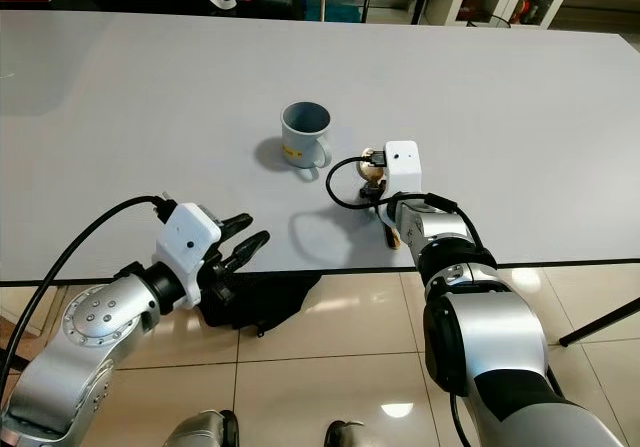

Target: Setting the table

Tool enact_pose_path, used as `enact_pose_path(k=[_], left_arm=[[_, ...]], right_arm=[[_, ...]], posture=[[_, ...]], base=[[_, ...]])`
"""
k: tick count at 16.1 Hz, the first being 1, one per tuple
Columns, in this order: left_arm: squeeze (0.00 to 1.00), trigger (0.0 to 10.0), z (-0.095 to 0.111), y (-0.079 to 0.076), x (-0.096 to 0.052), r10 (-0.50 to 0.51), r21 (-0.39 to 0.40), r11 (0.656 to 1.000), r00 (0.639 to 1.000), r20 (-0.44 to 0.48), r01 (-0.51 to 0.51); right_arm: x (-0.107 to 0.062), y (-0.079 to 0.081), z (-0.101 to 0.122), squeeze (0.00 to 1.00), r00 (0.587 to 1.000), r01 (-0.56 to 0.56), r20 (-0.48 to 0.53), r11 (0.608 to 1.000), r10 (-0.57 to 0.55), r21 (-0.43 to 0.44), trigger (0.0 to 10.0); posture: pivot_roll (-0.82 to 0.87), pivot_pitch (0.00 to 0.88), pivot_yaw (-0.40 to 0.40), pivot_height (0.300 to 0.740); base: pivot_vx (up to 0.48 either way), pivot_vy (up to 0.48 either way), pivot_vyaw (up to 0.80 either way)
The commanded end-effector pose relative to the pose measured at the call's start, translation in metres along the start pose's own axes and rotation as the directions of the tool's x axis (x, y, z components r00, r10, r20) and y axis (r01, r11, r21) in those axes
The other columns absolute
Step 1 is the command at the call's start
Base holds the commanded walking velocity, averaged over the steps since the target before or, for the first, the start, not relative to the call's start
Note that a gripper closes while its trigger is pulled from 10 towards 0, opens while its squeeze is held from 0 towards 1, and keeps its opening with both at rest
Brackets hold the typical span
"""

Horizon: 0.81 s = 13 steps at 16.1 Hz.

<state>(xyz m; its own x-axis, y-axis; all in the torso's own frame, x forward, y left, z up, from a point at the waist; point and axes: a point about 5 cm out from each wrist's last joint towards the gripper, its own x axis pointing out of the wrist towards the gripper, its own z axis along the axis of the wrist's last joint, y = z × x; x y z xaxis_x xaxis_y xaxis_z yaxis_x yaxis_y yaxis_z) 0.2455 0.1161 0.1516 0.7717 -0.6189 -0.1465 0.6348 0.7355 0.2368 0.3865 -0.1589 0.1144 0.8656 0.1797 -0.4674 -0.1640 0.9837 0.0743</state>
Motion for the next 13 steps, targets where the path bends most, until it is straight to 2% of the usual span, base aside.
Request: enact_pose_path(k=[1,3,4,5,6,8,10,11,12,13], left_arm=[[0.00,10.0,0.002,0.000,0.001,0.001,0.004,1.000,1.000,0.003,-0.001],[0.00,10.0,0.006,0.009,0.003,0.108,0.007,0.994,0.994,0.034,-0.108],[0.00,10.0,0.008,0.014,0.004,0.161,-0.003,0.987,0.986,0.046,-0.161],[0.00,10.0,0.014,0.019,0.006,0.238,-0.051,0.971,0.968,0.081,-0.235],[0.00,10.0,0.016,0.020,0.008,0.256,-0.035,0.967,0.963,0.088,-0.254],[0.00,10.0,0.016,0.020,0.009,0.288,-0.061,0.957,0.952,0.103,-0.283],[0.00,10.0,0.018,0.014,0.007,0.288,-0.066,0.957,0.952,0.106,-0.282],[0.00,10.0,0.018,0.011,0.006,0.286,-0.077,0.957,0.953,0.103,-0.279],[0.00,10.0,0.017,0.003,0.004,0.284,-0.107,0.956,0.954,0.098,-0.273],[0.00,10.0,0.015,0.000,0.003,0.283,-0.115,0.955,0.955,0.090,-0.272]], right_arm=[[-0.001,-0.002,0.011,0.00,0.999,-0.001,0.037,1.000,0.001,0.003,10.0],[-0.010,-0.014,0.048,0.00,0.978,-0.017,0.210,0.998,0.004,0.060,10.0],[-0.014,-0.019,0.058,0.00,0.967,-0.018,0.255,0.997,-0.001,0.072,10.0],[-0.030,-0.032,0.075,0.00,0.936,-0.012,0.353,0.997,-0.015,0.073,10.0],[-0.042,-0.035,0.075,0.00,0.924,-0.017,0.382,0.998,-0.009,0.064,10.0],[-0.075,-0.027,0.056,0.00,0.904,-0.025,0.427,0.998,0.000,0.052,10.0],[-0.106,-0.012,0.023,0.00,0.886,-0.012,0.463,1.000,0.004,0.014,10.0],[-0.114,-0.007,0.008,0.00,0.884,-0.005,0.468,1.000,-0.003,0.016,10.0],[-0.129,-0.003,-0.020,0.00,0.891,0.045,0.451,0.999,-0.052,0.026,10.0],[-0.137,-0.003,-0.035,0.00,0.897,0.105,0.432,0.995,-0.094,-0.001,10.0]], posture=[[0.10,0.126,-0.054,0.740],[0.10,0.111,-0.067,0.740],[0.09,0.107,-0.068,0.740],[0.08,0.098,-0.066,0.740],[0.07,0.090,-0.058,0.740],[0.05,0.081,-0.049,0.740],[0.04,0.076,-0.041,0.740],[0.04,0.080,-0.031,0.740],[0.03,0.081,-0.022,0.740],[0.02,0.080,-0.024,0.740]], base=[[0.000,0.000,0.00],[0.000,0.000,0.00],[0.000,0.000,0.00],[0.000,0.000,0.00],[0.000,0.000,0.00],[0.000,0.000,0.00],[0.000,0.386,0.00],[0.000,0.458,0.00],[0.000,0.480,0.00],[0.000,0.480,0.00]])
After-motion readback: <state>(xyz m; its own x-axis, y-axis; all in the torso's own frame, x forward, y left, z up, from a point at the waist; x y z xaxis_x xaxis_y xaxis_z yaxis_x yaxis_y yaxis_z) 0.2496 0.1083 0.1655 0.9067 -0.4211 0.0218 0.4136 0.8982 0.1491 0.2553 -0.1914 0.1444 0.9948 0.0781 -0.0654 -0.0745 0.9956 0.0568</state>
